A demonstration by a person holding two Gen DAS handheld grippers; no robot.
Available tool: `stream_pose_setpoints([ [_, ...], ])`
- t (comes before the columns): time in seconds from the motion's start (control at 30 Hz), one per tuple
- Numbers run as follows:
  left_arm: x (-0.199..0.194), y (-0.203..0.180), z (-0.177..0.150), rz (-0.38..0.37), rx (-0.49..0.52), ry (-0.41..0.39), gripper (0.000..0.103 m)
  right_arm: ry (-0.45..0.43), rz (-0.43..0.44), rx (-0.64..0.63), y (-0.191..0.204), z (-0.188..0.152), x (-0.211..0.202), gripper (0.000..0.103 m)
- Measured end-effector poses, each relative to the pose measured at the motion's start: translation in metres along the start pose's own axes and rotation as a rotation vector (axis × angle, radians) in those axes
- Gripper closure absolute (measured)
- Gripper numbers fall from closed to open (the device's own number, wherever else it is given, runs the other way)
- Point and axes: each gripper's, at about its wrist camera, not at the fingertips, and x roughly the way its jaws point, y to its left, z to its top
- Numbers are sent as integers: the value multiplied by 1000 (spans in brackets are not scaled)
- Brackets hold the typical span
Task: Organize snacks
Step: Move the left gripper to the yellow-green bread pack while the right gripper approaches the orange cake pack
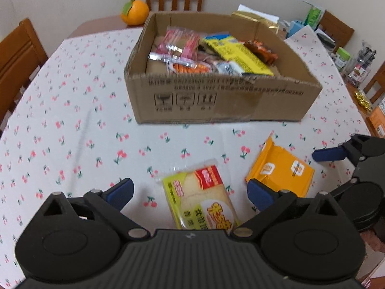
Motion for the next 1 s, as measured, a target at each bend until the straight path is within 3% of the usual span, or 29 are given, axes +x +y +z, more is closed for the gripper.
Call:
stream_pose_setpoints([
  [0.33, 22, -6, -12, 88, 9, 73, 3, -18, 25, -46, -2, -3, -1, 0],
  [0.63, 15, 17, -21, 79, 8, 74, 0, -37, 28, -52, -2, -5, -3, 0],
  [1.0, 15, 6, -17, 65, 49, 60, 2, -50, 18, -33, 2, -6, -3, 0],
])
